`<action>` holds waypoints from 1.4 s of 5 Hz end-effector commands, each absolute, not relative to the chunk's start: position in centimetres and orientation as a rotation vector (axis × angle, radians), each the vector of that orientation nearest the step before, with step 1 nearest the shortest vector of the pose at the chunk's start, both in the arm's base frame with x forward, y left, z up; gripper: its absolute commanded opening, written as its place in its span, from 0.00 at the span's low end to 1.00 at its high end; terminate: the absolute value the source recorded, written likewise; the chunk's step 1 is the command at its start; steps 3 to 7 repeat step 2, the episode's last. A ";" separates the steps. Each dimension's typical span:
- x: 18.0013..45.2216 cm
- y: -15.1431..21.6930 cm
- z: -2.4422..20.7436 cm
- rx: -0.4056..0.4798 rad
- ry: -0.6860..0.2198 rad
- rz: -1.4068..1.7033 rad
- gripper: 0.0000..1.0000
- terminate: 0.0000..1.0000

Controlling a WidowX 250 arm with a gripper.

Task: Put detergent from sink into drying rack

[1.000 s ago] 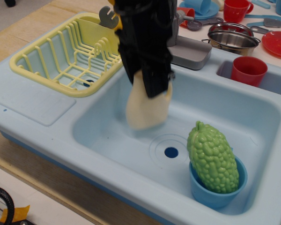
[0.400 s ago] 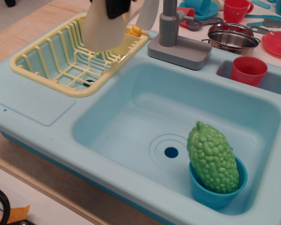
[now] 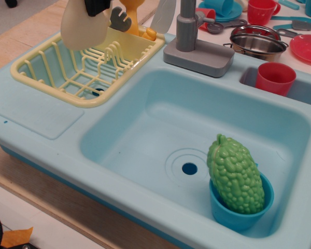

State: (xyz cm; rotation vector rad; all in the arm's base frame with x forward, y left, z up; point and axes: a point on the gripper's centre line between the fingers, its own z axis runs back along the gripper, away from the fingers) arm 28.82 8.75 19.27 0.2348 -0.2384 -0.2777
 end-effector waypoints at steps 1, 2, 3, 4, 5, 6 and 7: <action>28.9 8.9 19.9 0.246 -0.260 -0.276 1.00 0.00; 28.9 8.9 19.9 0.246 -0.260 -0.276 1.00 1.00; 28.9 8.9 19.9 0.246 -0.260 -0.276 1.00 1.00; 28.9 8.9 19.9 0.246 -0.260 -0.276 1.00 1.00; 28.9 8.9 19.9 0.246 -0.260 -0.276 1.00 1.00; 28.9 8.9 19.9 0.246 -0.260 -0.276 1.00 1.00; 28.9 8.9 19.9 0.246 -0.260 -0.276 1.00 1.00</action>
